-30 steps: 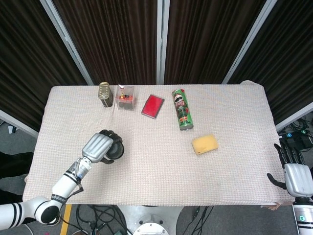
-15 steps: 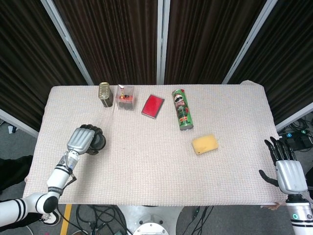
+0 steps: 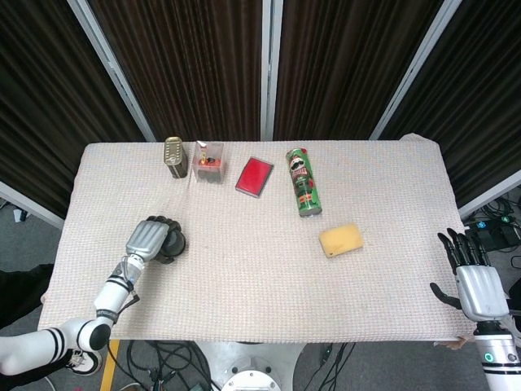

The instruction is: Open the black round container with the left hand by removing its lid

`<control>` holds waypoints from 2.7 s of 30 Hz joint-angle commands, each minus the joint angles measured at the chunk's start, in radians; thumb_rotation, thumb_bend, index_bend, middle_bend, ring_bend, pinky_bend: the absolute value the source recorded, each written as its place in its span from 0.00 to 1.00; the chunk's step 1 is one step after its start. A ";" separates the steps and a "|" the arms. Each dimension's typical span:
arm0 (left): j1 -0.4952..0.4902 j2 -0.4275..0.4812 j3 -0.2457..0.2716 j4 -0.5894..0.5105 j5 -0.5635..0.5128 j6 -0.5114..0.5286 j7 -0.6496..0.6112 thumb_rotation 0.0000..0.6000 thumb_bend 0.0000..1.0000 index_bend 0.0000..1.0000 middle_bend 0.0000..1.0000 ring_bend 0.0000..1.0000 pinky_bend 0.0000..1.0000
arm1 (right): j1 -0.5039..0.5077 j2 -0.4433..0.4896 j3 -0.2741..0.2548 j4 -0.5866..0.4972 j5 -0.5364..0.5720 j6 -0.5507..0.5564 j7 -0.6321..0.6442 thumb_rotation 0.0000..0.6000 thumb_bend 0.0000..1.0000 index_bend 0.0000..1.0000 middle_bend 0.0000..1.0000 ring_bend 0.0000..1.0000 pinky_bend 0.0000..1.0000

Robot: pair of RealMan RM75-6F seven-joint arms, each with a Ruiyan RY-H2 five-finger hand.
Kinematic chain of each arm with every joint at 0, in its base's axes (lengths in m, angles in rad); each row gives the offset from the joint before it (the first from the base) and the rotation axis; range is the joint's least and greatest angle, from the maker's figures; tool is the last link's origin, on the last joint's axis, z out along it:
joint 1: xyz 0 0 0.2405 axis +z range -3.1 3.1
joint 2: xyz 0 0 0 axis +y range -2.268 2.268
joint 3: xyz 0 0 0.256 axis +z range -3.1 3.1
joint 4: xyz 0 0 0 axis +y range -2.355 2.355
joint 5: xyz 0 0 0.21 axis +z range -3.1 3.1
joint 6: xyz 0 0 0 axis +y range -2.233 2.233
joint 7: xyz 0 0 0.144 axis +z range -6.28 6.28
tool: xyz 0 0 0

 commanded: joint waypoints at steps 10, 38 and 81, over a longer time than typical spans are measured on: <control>-0.002 -0.017 0.005 0.037 0.043 -0.024 -0.057 1.00 0.18 0.24 0.21 0.08 0.17 | 0.001 -0.007 -0.006 0.012 0.004 -0.006 0.003 1.00 0.13 0.00 0.00 0.00 0.00; 0.006 0.006 -0.012 0.003 0.039 -0.002 -0.031 1.00 0.18 0.25 0.30 0.12 0.23 | 0.000 -0.010 -0.005 0.010 0.024 -0.011 -0.011 1.00 0.13 0.00 0.00 0.00 0.00; 0.019 0.040 -0.087 0.138 -0.088 -0.008 -0.064 1.00 0.12 0.26 0.26 0.11 0.19 | -0.005 0.000 -0.002 -0.019 0.019 0.009 -0.036 1.00 0.13 0.00 0.00 0.00 0.00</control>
